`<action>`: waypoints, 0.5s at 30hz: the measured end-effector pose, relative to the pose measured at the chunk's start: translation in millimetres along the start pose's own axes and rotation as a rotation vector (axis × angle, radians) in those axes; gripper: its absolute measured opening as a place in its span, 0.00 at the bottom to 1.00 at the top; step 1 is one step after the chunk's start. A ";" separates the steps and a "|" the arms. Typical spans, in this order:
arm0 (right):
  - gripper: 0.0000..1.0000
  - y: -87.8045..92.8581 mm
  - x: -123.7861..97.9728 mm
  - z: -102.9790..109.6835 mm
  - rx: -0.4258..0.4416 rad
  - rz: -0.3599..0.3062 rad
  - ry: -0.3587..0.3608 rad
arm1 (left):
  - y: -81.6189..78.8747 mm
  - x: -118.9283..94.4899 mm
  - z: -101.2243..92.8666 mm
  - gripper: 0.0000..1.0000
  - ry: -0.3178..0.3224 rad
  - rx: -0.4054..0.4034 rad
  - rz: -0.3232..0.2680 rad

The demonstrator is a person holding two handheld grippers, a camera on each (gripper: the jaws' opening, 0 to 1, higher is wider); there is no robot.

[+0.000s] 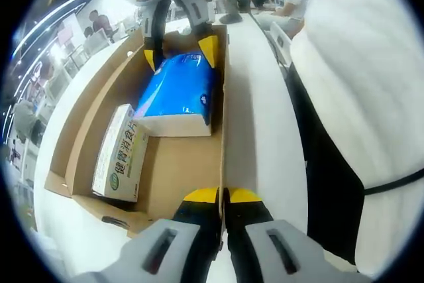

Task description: Operate the shoe box by opening the lid, removing the specified soft item, and placing it in the target area until the item is outside and the box remains undamaged.

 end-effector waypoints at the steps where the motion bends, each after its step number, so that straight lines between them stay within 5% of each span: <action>1: 0.70 -5.1 1.0 1.5 0.023 -0.020 -0.011 | 0.0 0.3 0.1 0.01 0.000 0.000 0.001; 8: 0.69 -19.7 14.3 4.6 -0.050 0.014 -0.044 | -0.3 0.3 0.1 0.01 -0.002 -0.001 0.001; 15: 0.68 -12.1 28.9 8.0 -0.133 0.104 -0.076 | -0.2 0.5 0.2 0.02 -0.005 0.000 0.000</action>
Point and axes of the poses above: the point that each gripper's makers call its tool centre point, and the gripper's own axes: x roughly forward along the fingers, z roughly to its left, y roughly out of its underside, the point moved 4 cm from there along -x, roughly backward along the fingers, and after that the axes turned 14 degrees about -z, right-handed, at the moved point
